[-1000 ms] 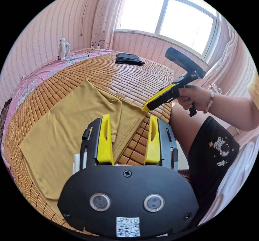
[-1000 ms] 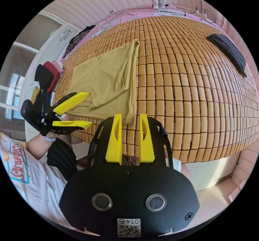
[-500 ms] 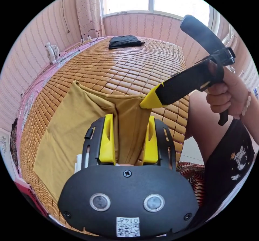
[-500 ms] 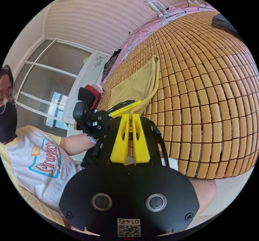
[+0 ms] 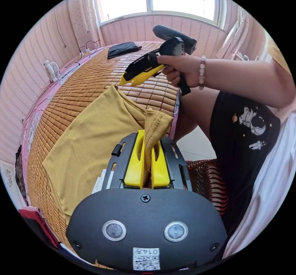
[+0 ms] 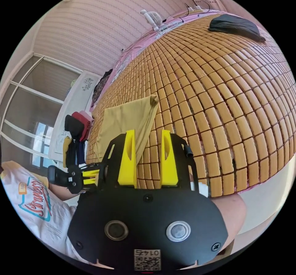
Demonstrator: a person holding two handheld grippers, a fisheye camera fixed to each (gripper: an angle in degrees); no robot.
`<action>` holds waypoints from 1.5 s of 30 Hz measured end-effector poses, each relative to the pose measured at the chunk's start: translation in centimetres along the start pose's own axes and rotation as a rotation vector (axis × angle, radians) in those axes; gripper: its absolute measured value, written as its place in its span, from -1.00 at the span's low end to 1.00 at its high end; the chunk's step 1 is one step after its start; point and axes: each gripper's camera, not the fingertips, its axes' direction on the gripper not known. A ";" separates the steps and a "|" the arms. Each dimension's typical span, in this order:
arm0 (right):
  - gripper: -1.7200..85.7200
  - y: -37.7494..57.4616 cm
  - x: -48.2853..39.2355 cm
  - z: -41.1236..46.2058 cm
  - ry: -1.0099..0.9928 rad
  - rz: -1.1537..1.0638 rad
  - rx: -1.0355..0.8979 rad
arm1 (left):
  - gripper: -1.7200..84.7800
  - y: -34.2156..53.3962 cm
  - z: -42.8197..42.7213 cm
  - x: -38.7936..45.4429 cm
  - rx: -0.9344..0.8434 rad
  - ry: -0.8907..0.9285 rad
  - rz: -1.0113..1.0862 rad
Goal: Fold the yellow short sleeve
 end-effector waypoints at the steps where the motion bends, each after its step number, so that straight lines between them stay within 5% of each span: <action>1: -0.68 -0.4 0.2 0.2 0.005 0.022 0.035 | -0.97 0.3 -0.3 0.2 0.003 -0.002 0.001; 5: -0.87 -1.4 0.6 2.2 -0.014 0.059 -0.022 | -0.97 1.3 -2.5 0.0 0.035 -0.003 -0.045; 13: -0.93 0.3 0.3 -5.5 0.002 0.077 0.120 | -0.97 -1.3 -8.4 -1.2 0.308 0.069 -0.108; 20: -0.92 -3.4 -8.4 -8.8 0.107 -0.153 0.096 | -0.97 -0.7 -13.2 -7.7 0.482 0.078 -0.434; 27: -0.88 -10.9 -20.0 2.5 0.077 -0.389 -0.019 | -0.87 4.2 -13.2 -18.0 0.369 -0.133 -0.826; 32: -0.79 -13.7 -23.2 11.6 0.186 -0.404 -0.137 | -0.76 7.8 -9.5 -24.2 0.152 -0.065 -1.089; 45: -0.66 -14.7 -27.0 18.6 0.371 -0.595 -0.349 | -0.77 3.6 -8.5 -27.6 0.082 -0.156 -1.070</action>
